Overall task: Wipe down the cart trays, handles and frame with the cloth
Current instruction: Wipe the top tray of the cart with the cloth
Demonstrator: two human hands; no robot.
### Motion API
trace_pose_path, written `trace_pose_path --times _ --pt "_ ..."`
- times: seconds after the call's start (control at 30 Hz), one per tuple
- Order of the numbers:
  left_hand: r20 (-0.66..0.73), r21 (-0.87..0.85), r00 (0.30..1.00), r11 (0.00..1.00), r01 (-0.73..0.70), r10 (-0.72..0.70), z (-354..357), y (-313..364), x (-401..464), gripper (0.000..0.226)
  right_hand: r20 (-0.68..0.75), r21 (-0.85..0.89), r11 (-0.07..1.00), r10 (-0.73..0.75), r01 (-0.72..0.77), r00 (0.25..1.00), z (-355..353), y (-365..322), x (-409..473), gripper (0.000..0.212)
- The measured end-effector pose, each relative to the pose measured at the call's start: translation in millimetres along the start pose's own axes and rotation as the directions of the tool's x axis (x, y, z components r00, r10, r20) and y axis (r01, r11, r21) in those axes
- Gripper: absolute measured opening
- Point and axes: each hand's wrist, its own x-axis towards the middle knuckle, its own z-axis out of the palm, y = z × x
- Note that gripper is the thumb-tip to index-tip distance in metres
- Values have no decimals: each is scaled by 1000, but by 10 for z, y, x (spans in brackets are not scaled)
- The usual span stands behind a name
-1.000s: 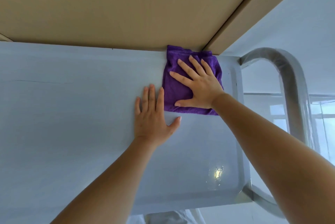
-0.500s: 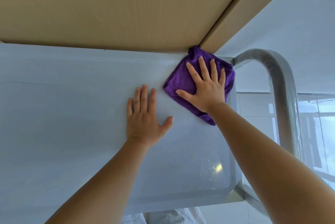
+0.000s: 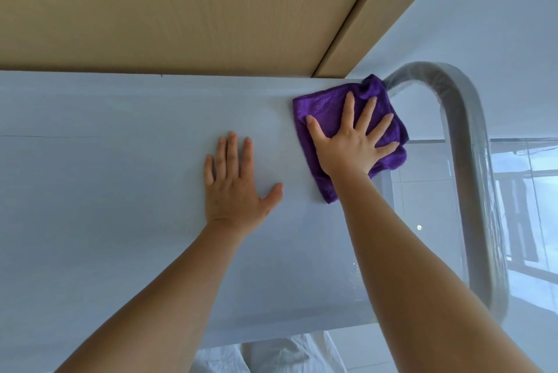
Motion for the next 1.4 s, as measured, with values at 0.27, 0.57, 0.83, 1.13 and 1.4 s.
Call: trace_pose_path --times 0.27,0.57,0.83,1.13,1.4 --pt "-27 49 999 998 -40 41 39 4 -14 84 -8 57 991 125 -124 992 18 -71 -6 91" --pt "-37 41 976 976 -215 216 62 326 -178 58 -14 81 990 116 -114 993 4 -94 -24 90" --pt "-13 31 973 972 -231 232 119 327 -183 57 -1 90 984 154 -154 988 32 59 -208 90" --pt "-5 17 973 972 -232 233 103 363 -181 57 2 68 980 187 -187 982 123 280 -522 90" --pt "12 -29 973 972 -232 232 101 364 -178 59 14 67 976 208 -208 978 180 398 -736 89"
